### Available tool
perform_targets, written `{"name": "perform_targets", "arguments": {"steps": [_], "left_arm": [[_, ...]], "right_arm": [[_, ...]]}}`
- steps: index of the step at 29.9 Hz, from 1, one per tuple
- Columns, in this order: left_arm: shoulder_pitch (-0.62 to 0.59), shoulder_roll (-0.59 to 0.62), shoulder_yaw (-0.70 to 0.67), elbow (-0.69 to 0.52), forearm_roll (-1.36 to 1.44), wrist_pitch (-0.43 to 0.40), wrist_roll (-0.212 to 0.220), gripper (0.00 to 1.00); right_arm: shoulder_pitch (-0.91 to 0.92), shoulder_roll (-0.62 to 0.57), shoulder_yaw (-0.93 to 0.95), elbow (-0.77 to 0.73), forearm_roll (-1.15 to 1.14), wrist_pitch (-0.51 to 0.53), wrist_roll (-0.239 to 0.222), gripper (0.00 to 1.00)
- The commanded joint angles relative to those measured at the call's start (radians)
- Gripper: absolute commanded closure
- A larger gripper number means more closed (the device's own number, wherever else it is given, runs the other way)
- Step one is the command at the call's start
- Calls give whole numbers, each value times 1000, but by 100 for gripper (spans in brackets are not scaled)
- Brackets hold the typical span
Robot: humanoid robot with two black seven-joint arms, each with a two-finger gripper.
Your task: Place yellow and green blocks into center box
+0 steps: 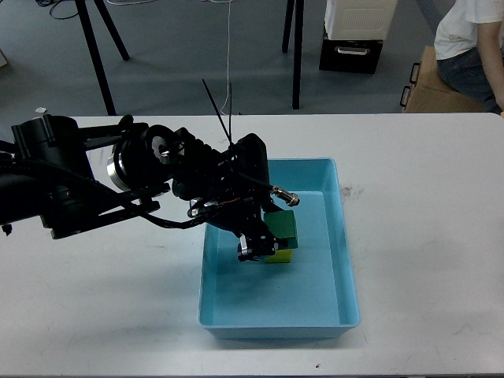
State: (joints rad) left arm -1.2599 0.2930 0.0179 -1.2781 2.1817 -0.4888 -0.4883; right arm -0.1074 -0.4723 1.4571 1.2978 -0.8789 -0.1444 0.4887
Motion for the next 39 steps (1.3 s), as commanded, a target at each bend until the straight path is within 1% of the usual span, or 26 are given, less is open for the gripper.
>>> {"name": "perform_targets", "arguments": {"steps": [1, 6, 12, 16, 18, 20, 23, 24, 26, 29, 33, 37, 39], "left_arm": [[22, -2, -3, 20, 0, 0, 0, 72], [20, -32, -1, 100, 0, 0, 0, 66], [24, -44, -1, 112, 0, 0, 0, 53], [22, -64, -9, 115, 0, 0, 0, 43], [20, -77, -13, 115, 0, 0, 0, 33], [22, -78, -13, 115, 0, 0, 0, 30], [22, -80, -16, 115, 0, 0, 0, 20], [24, -80, -16, 115, 0, 0, 0, 18], [24, -80, -19, 117, 0, 0, 0, 17], [24, -81, -29, 118, 0, 0, 0, 12], [22, -68, -81, 117, 0, 0, 0, 2], [14, -12, -111, 94, -19, 0, 0, 1], [13, 18, -160, 79, -127, 0, 0, 1]], "right_arm": [[0, 4, -1, 0, 0, 0, 0, 2], [0, 6, -1, 0, 0, 0, 0, 2], [0, 4, 0, 0, 0, 0, 0, 2], [0, 6, -1, 0, 0, 0, 0, 2], [0, 6, -1, 0, 0, 0, 0, 2], [0, 8, -1, -2, 0, 0, 0, 2], [0, 8, -1, -2, 0, 0, 0, 2], [0, 8, -1, -2, 0, 0, 0, 2], [0, 8, -1, -2, 0, 0, 0, 2], [0, 8, -1, 0, 0, 0, 0, 2], [2, 8, -12, 0, -2, 2, 0, 1], [9, 8, -30, 1, -3, 3, 0, 1], [17, 9, -43, 1, -3, 5, 0, 1]]}}
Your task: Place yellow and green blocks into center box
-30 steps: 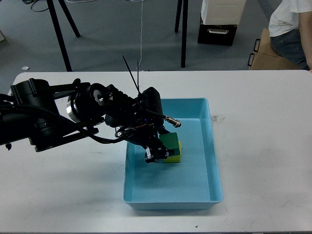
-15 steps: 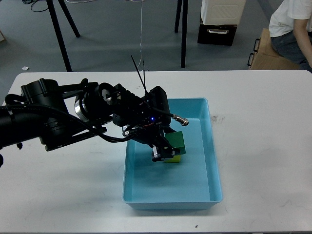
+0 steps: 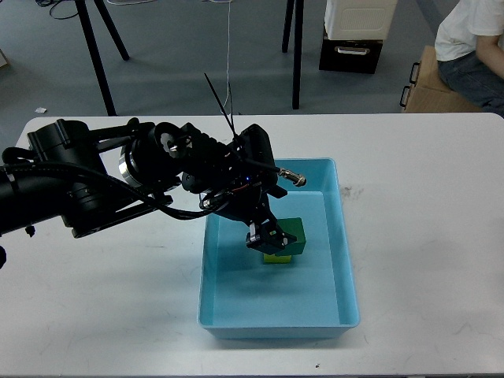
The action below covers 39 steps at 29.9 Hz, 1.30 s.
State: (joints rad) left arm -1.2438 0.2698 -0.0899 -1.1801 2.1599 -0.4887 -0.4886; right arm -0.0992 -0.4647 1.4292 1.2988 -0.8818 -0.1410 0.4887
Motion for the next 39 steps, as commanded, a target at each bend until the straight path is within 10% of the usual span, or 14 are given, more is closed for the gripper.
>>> {"name": "perform_targets", "arguments": {"steps": [1, 12, 22, 29, 39], "left_arm": [[-3, 46, -86, -24, -167, 0, 0, 1], [377, 42, -670, -12, -669, 0, 8, 1], [691, 55, -829, -18, -1545, 7, 381, 1], [834, 60, -896, -56, -2089, 78, 352, 0], [1113, -173, -1083, -154, -2201, 162, 182, 0]], "right_arm": [[12, 1, -18, 5, 3, 7, 0, 1], [153, 58, -19, 43, 346, 156, 0, 1], [227, 98, -21, 45, 596, 452, -7, 1], [230, 179, -23, 56, 862, 462, -146, 1], [101, 253, -18, 131, 1106, 452, -326, 1]]}}
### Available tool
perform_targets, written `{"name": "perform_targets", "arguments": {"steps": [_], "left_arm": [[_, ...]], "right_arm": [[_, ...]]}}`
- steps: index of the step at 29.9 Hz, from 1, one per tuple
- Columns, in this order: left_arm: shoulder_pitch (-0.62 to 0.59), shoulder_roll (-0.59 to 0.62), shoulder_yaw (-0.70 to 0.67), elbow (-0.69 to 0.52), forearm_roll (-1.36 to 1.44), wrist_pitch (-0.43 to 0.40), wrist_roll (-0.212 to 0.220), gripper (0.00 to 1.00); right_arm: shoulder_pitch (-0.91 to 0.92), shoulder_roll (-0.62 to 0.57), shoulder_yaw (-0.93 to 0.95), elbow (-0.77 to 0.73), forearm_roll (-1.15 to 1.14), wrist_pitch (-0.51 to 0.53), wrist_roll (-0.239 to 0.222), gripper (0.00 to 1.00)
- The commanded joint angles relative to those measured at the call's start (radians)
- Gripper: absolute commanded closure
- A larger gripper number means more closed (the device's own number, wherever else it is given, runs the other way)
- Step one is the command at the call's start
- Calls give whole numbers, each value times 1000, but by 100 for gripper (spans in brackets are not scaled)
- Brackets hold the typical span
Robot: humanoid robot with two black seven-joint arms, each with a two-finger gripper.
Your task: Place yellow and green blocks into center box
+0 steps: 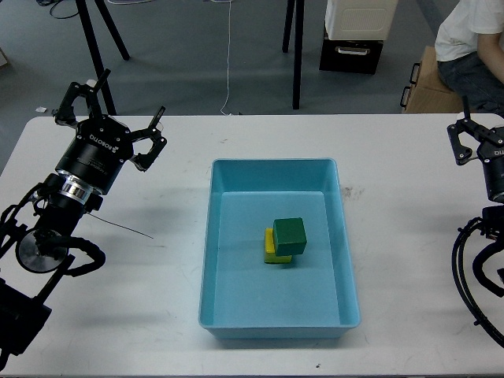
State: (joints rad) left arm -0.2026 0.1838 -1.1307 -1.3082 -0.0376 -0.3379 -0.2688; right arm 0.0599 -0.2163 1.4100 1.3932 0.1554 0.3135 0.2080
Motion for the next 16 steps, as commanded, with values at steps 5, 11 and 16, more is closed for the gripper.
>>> {"name": "perform_targets", "arguments": {"steps": [5, 11, 16], "left_arm": [[178, -150, -43, -92, -4, 11, -35, 0], [216, -184, -35, -101, -7, 33, -29, 0], [216, -184, -27, -100, -12, 46, -9, 0]], "right_arm": [[-147, 26, 17, 90, 95, -4, -48, 1], [-210, 54, 32, 113, 95, 4, -45, 1], [-226, 61, 32, 112, 95, 4, -42, 1]]}}
